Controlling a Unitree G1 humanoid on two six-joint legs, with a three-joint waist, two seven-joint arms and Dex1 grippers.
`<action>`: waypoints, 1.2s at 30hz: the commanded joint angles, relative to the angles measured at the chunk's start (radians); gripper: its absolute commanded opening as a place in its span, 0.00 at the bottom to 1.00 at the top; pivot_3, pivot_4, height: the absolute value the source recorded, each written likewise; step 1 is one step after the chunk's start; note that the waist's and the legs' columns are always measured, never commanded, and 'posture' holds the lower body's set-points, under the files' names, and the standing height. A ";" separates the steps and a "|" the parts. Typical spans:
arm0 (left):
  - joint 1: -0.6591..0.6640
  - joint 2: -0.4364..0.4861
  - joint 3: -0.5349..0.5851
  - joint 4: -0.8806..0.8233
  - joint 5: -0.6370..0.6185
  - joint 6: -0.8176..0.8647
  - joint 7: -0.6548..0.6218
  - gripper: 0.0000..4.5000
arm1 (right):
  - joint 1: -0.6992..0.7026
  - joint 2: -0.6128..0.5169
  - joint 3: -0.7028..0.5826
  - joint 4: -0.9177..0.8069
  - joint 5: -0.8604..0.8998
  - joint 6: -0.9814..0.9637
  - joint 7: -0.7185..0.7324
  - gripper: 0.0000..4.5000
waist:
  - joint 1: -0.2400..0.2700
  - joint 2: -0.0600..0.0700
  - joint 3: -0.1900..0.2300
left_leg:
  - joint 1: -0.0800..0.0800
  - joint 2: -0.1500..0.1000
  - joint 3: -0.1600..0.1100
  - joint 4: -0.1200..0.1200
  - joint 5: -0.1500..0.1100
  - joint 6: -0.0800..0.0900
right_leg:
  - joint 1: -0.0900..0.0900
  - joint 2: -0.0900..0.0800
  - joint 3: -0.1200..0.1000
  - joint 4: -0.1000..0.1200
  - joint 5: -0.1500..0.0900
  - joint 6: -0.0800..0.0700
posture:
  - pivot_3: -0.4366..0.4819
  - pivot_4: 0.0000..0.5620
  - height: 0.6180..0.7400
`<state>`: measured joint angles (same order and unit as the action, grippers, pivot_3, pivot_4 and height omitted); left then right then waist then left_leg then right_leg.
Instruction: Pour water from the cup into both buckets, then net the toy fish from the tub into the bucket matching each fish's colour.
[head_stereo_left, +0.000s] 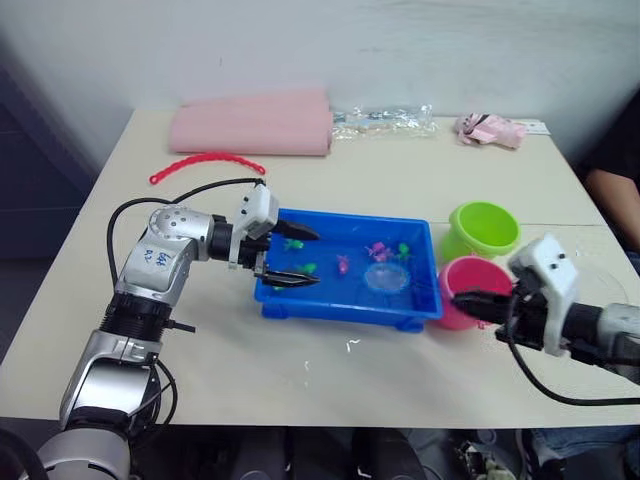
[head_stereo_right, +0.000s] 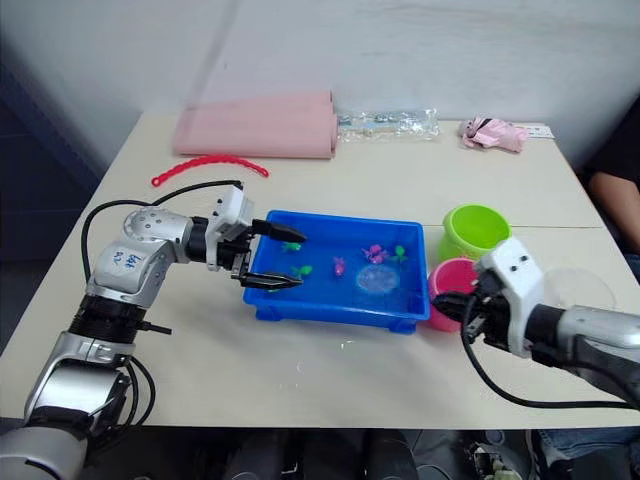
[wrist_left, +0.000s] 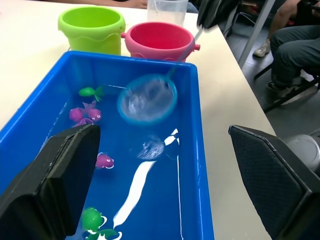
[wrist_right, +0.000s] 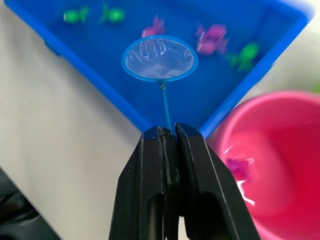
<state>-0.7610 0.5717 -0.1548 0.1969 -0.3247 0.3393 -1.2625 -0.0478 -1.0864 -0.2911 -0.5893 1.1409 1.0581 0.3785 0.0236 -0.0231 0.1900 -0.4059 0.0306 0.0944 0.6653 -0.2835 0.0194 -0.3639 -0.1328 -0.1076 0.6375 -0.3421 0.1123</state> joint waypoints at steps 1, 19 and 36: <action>0.014 0.019 0.027 -0.060 -0.005 0.009 0.015 0.99 | -0.068 0.027 0.071 0.038 -0.036 0.036 -0.021 0.00 | -0.001 0.000 0.000 | 0.000 0.000 0.000 0.000 0.000 0.000 | 0.000 0.000 -0.001 0.000 0.000 0.000 | 0.48 0.27 0.98; 0.052 0.061 0.052 -0.132 -0.021 0.057 0.047 0.99 | -0.218 0.220 0.117 0.123 -0.266 0.051 -0.114 0.00 | -0.001 0.000 0.000 | -0.002 0.000 0.005 0.000 0.000 0.000 | -0.005 0.000 0.001 0.002 0.000 0.001 | 0.48 0.27 0.98; 0.030 0.043 0.037 -0.102 -0.012 0.035 0.033 0.99 | -0.146 0.187 -0.038 -0.078 -0.222 0.108 -0.065 0.00 | -0.001 0.000 0.000 | -0.003 0.000 0.007 -0.001 0.000 0.000 | -0.008 0.000 0.003 0.004 0.000 0.001 | 0.48 0.27 0.98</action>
<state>-0.7040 0.6177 -0.1291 0.0969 -0.3279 0.3893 -1.2246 -0.2004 -0.8838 -0.2727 -0.6104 0.9002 1.1713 0.2981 0.0228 -0.0231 0.1900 -0.4089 0.0309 0.1013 0.6645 -0.2838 0.0198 -0.3722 -0.1326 -0.1045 0.6415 -0.3417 0.1131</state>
